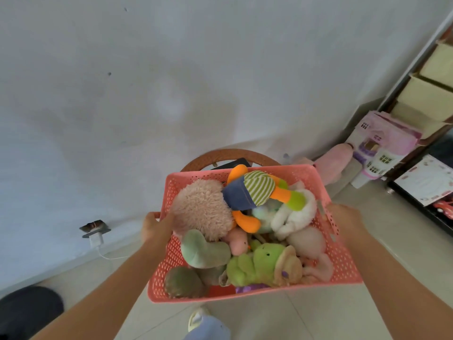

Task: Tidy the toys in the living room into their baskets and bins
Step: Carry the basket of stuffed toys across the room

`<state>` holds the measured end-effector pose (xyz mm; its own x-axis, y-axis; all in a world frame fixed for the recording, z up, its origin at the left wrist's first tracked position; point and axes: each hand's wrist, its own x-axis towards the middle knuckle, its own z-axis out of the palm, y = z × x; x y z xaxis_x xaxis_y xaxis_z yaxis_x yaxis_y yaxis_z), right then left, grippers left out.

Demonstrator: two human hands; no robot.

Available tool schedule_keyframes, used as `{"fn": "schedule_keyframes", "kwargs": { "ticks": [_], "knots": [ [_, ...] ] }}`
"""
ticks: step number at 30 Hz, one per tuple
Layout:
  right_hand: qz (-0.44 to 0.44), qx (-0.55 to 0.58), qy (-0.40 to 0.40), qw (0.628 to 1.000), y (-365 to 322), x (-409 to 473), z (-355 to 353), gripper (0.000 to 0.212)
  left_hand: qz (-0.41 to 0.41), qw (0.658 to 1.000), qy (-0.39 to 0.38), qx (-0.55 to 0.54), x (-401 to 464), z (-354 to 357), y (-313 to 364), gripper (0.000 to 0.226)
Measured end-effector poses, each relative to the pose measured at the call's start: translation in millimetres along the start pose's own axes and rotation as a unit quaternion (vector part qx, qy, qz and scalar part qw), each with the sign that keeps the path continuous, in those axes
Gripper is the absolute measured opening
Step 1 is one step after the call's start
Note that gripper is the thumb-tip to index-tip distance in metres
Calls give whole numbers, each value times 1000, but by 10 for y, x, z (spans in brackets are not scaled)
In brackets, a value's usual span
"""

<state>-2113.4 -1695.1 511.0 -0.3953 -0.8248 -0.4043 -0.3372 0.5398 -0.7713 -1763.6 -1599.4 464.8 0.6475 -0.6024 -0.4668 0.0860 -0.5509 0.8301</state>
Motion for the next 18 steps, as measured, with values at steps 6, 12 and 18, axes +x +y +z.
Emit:
{"fn": "schedule_keyframes", "kwargs": {
  "ticks": [6, 12, 18],
  "knots": [
    [-25, -20, -24, 999, -252, 493, 9, 15, -13, 999, 28, -18, 105, 387, 157, 33],
    [-66, -32, -58, 996, -696, 972, 17, 21, -37, 995, 76, -49, 79, 801, 260, 31],
    [-78, -74, -142, 984, -763, 1556, 91, 20, -55, 988, 146, -8, -75, 1078, 337, 34]
  ]
}}
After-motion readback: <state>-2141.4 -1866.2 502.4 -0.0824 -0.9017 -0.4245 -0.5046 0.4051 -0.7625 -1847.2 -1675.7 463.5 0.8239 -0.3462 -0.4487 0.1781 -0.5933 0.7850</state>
